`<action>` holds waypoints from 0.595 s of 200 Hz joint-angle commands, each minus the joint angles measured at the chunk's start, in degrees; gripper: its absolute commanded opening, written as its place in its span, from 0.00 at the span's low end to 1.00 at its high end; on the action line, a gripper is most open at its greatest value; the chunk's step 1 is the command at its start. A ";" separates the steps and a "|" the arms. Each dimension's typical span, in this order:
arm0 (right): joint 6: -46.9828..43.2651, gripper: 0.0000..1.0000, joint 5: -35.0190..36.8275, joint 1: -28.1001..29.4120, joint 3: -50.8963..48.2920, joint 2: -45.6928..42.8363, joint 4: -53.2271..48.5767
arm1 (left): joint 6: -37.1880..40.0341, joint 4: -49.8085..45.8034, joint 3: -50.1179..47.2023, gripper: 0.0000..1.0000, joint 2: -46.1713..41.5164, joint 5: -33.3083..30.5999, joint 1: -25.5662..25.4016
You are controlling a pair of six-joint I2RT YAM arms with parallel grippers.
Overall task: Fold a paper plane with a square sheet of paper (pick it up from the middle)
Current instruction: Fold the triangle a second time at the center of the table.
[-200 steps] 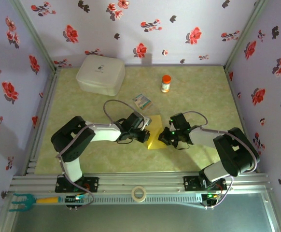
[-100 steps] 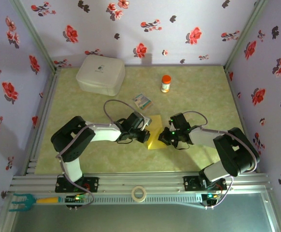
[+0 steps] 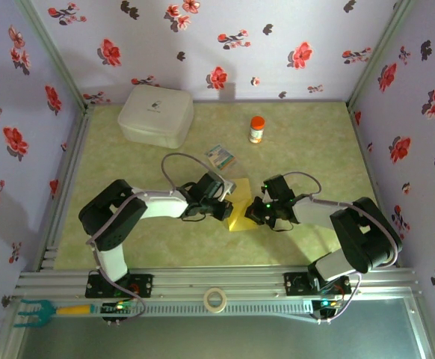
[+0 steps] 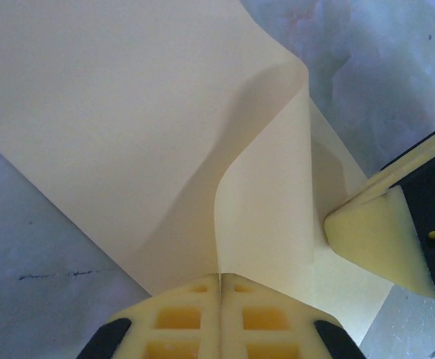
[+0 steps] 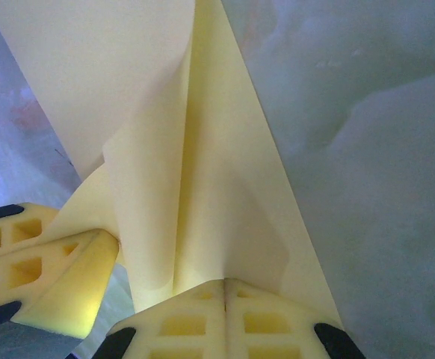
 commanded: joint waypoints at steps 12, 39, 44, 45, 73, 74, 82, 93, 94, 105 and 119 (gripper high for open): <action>-0.89 0.01 2.32 -0.03 -0.06 0.12 -3.68 | 1.03 -1.06 0.97 0.01 1.43 0.61 0.46; -0.81 0.01 2.31 -0.11 -0.07 0.06 -3.65 | 1.03 -1.94 1.41 0.01 2.41 0.50 0.55; -0.83 0.01 2.28 -0.11 -0.14 0.01 -3.62 | 1.03 -1.94 1.43 0.00 2.57 0.50 0.55; -0.86 0.01 2.30 -0.11 -0.11 -0.01 -3.64 | 0.98 -1.91 1.42 0.00 2.60 0.50 0.55; -0.90 0.01 2.28 -0.12 -0.07 0.03 -3.81 | 0.92 -2.14 0.91 0.00 2.55 -0.19 0.55; -0.94 0.01 2.30 -0.12 -0.03 0.09 -3.82 | 0.84 -2.14 0.89 0.00 2.54 -0.19 0.59; -0.91 0.01 2.32 -0.20 0.01 0.10 -3.81 | 0.76 -2.17 0.90 0.00 2.45 -0.37 0.64; -0.98 0.01 2.20 -0.21 0.06 0.05 -3.84 | 0.72 -2.07 0.71 0.00 2.18 -0.55 0.63; -0.98 0.01 2.22 -0.21 0.08 0.01 -3.84 | 0.65 -2.06 0.71 0.00 2.18 -0.55 0.64; -0.98 0.01 2.30 -0.21 0.04 0.02 -3.86 | 0.59 -1.96 0.62 0.00 1.99 -0.53 0.60; -0.98 0.01 2.26 -0.29 0.02 0.03 -3.89 | 0.59 -1.92 0.67 0.00 1.56 -0.60 0.62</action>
